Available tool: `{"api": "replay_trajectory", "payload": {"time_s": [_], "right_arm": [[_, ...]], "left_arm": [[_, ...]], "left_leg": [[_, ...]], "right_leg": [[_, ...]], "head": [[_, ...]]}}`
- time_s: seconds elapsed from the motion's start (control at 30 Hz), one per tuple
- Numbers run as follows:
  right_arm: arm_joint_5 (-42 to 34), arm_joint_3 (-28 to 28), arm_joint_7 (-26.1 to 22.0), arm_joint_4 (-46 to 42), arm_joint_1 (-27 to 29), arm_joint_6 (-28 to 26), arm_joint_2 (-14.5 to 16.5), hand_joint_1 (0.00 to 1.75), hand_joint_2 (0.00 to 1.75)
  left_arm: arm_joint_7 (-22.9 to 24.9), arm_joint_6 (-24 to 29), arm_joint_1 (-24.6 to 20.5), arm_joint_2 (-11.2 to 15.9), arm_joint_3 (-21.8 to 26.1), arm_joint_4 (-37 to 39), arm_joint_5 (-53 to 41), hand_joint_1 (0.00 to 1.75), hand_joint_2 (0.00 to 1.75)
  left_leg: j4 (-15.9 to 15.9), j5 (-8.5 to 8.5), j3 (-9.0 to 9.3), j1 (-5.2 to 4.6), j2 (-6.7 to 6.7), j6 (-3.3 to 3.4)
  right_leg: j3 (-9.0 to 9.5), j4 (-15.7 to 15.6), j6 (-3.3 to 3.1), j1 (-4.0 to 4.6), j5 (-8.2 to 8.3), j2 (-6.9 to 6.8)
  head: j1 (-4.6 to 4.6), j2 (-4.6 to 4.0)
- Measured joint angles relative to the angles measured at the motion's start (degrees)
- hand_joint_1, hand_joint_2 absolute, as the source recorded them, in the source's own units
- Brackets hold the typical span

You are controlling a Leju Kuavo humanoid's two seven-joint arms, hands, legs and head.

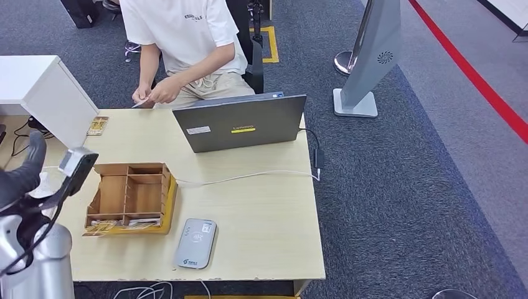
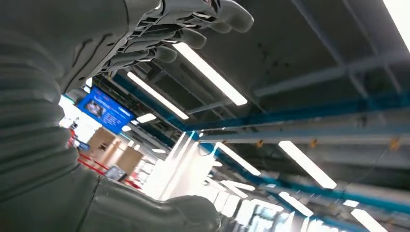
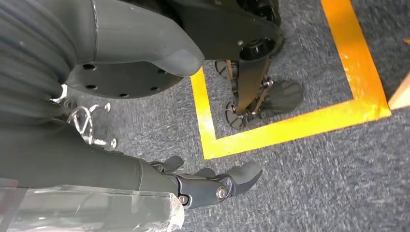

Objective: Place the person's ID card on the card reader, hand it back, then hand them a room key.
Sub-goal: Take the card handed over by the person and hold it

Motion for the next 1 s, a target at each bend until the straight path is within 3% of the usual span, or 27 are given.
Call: {"api": "replay_trajectory", "payload": {"time_s": [0.13,0.27,0.5,1.0], "right_arm": [[1.35,1.03,0.99,0.00,-0.43,0.94,0.00,0.00,1.75],[1.80,1.51,1.36,0.04,-0.48,1.47,0.00,0.00,1.75],[2.02,1.64,1.44,0.09,-0.59,1.61,0.00,0.00,1.75],[2.02,1.97,1.22,0.32,-0.61,2.30,-0.02,0.00,1.75]], "left_arm": [[6.18,-2.16,-13.49,9.50,-0.08,21.75,-7.08,0.00,1.75],[7.67,-3.06,-20.83,13.58,-0.75,34.43,-8.77,0.00,1.75],[8.24,-3.91,-24.50,14.96,-1.74,42.63,-8.78,0.00,1.75],[7.99,-3.97,-25.09,15.30,-3.01,45.66,-7.79,0.00,1.75]], "left_leg": [[0.00,0.11,-0.06,0.02,0.48,-0.18],[-0.01,0.11,-0.11,0.02,0.64,-0.19],[-0.01,0.08,-0.25,0.00,0.62,-0.23],[-0.01,0.09,-0.26,0.02,0.62,-0.23]], "right_leg": [[-0.27,0.24,-0.20,0.01,0.16,0.51],[-0.37,0.28,-0.22,0.01,0.18,0.64],[-0.47,0.27,-0.22,0.01,0.16,0.62],[-0.51,0.27,-0.22,0.01,0.16,0.62]], "head": [[-0.11,0.00],[-0.18,0.00],[-0.17,0.00],[-0.19,0.00]]}}
